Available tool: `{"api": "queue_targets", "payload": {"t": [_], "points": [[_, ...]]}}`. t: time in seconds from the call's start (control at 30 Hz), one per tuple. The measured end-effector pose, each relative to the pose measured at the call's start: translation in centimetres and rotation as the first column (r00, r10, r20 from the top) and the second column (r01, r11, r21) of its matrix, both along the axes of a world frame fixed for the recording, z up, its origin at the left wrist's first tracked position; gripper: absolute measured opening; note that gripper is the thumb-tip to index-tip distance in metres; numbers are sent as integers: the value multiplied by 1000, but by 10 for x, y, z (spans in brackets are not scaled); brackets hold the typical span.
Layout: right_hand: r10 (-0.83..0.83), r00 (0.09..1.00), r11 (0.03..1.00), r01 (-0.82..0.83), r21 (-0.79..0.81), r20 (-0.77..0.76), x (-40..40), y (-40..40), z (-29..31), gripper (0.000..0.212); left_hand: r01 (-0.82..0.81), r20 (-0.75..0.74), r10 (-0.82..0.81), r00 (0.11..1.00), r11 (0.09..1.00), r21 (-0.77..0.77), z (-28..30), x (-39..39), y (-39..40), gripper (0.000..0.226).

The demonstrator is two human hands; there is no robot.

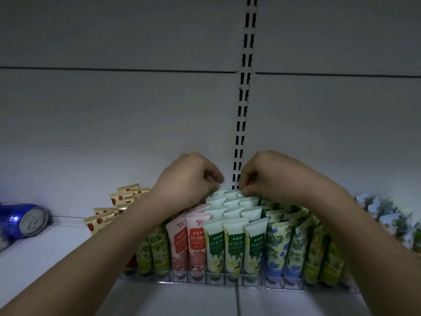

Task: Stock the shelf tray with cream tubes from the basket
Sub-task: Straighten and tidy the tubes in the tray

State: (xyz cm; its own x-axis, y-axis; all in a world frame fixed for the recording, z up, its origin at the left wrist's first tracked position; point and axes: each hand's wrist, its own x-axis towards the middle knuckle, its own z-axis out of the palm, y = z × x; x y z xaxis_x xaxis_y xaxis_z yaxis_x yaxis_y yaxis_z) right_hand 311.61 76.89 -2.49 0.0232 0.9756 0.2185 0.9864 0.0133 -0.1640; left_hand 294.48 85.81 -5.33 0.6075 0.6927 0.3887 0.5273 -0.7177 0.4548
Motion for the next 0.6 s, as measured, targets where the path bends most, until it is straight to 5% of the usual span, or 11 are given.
{"api": "queue_targets", "payload": {"t": [0.2,0.43,0.6], "points": [[21,999,1000,-21,23,27,0,-1,1,1,23,-39,-21,999,999,33,8,-6,0,13],[101,994,962,-86,260,-45,-25,-30,26,8,87,41,-93,995,989,122,51,-53,-20,9],[198,971,974,-179,142,-136,-63,-31,27,8,118,112,-139,984,977,178,23,-87,-41,14]]}}
